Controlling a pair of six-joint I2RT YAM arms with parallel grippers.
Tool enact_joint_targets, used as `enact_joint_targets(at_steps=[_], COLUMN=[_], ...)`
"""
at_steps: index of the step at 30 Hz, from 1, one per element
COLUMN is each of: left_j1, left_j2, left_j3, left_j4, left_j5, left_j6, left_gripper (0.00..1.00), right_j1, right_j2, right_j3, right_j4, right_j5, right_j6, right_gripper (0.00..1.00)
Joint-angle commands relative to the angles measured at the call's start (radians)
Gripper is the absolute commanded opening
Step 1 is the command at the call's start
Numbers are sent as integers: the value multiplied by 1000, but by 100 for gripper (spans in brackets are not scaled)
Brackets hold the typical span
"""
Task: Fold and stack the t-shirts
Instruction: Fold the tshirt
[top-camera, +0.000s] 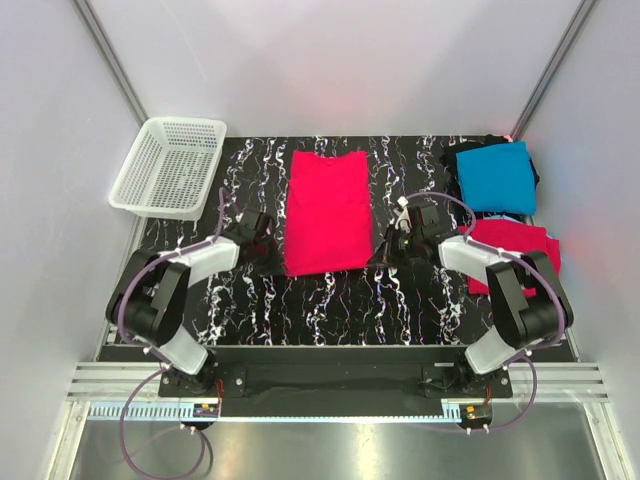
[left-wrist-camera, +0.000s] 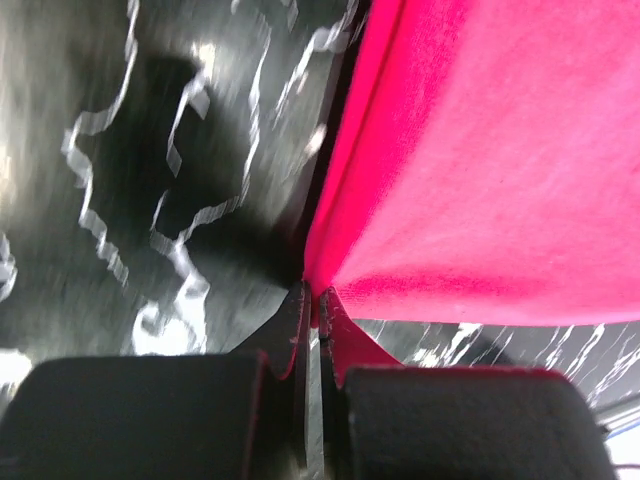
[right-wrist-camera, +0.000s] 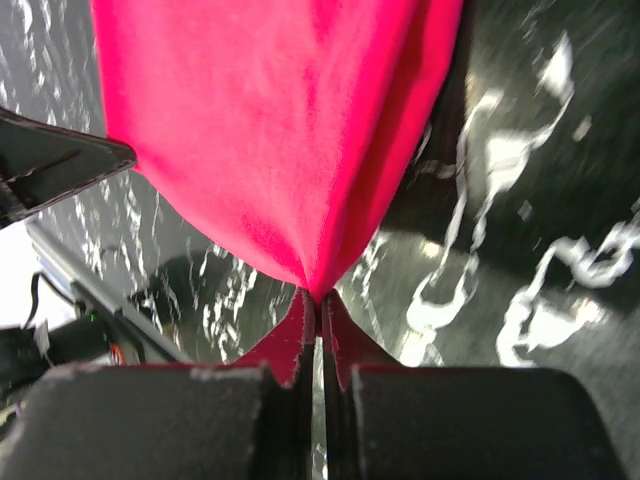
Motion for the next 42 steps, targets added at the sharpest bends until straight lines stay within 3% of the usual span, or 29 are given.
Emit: enact_joint_targets(at_steps=[1, 11, 20, 25, 32, 42], left_j1=[-17, -156, -299, -356, -394, -440], left_j2=[-93, -327, -498, -571, -641, -641], left_j3=[-68, -165, -209, -211, -200, -156], left_j4=[-9, -88, -186, -272, -321, -332], left_j5=[-24, -84, -150, -221, -254, -309], left_j6=[1, -59, -165, -205, -245, -242], left_gripper=[0, 0, 0, 0, 0, 0], right_j1=[18, 136, 181, 185, 194, 233], right_j2=[-87, -441, -723, -753, -660, -685], right_j3=[-57, -252, -349, -314, -220, -73], right_j4=[-41, -119, -331, -481, -636, -699], right_j5=[-20, 48, 94, 152, 207, 285], right_j6=[-8, 109, 184, 187, 187, 205], right_gripper=[0, 0, 0, 0, 0, 0])
